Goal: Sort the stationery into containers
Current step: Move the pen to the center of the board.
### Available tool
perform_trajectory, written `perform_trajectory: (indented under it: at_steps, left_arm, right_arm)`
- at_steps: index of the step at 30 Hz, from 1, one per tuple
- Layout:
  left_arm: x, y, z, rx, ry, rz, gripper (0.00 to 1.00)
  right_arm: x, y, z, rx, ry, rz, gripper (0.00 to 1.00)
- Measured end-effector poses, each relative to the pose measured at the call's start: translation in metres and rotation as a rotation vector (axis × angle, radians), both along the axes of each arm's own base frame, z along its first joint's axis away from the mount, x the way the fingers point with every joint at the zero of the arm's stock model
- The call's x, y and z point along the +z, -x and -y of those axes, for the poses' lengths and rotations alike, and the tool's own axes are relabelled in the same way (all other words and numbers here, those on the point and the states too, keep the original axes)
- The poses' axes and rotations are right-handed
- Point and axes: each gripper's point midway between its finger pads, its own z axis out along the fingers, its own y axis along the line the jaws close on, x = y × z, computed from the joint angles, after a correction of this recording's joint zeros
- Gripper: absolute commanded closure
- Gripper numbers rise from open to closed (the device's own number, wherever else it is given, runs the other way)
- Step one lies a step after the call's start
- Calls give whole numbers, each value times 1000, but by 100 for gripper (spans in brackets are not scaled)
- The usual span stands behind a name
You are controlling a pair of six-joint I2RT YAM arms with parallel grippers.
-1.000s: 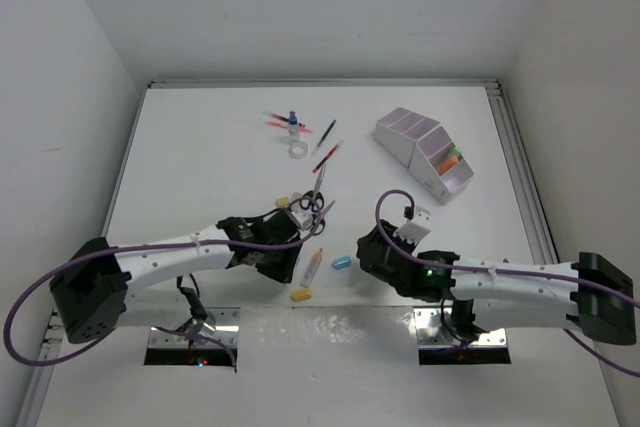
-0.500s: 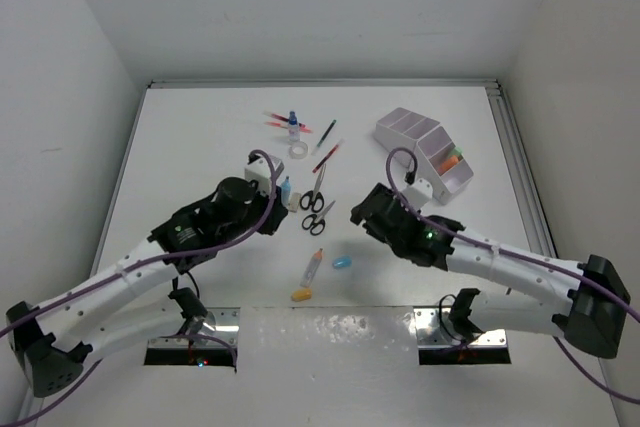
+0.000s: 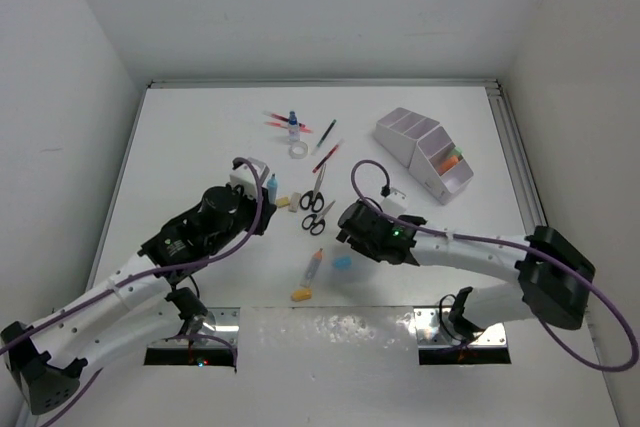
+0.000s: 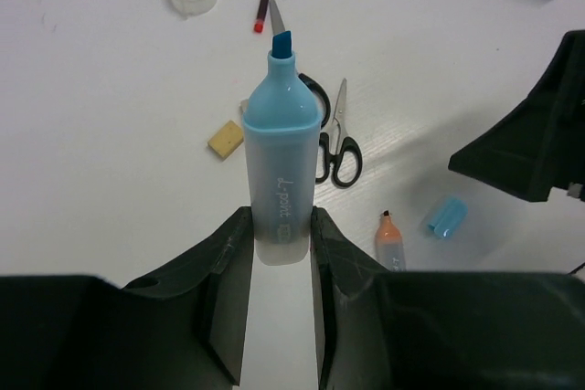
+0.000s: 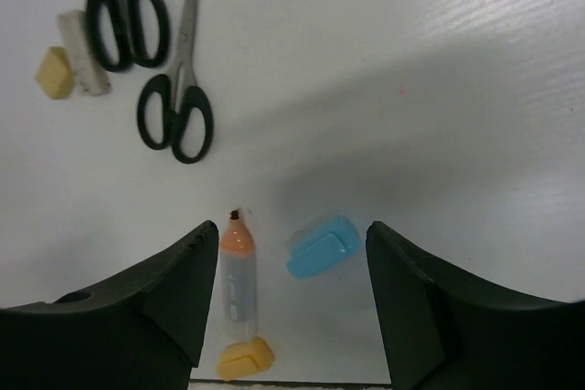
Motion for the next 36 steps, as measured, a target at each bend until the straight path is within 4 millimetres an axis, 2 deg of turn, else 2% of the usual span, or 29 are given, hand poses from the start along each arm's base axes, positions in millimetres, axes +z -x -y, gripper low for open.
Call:
perform_trajectory:
  at_steps: [4,9,19,27,34,36]
  left_arm:
    - [1,1,-3,-1,6,19,100]
    - [-3,3,-6,-4,8,25,100]
    - [-5,3,-7,-9,2,30,100]
    - [-7,3,-6,-15,-1,30,100]
    - [-7,3,-6,-17,-3,32,100]
    - [-7,3,-6,-17,-3,32,100]
  right_arm:
    - [-20,3,-4,-39,10,-45,35]
    - [-32,4,-9,-84,-10,-74,35]
    - [-58,17,-21,-124,-31,-147,38]
    - [-57,19,-35,-142,-97,-162,42]
    - [-57,27,-27,-125,-24,-179,40]
    - [-53,32,-29,-110,-11,-172,39]
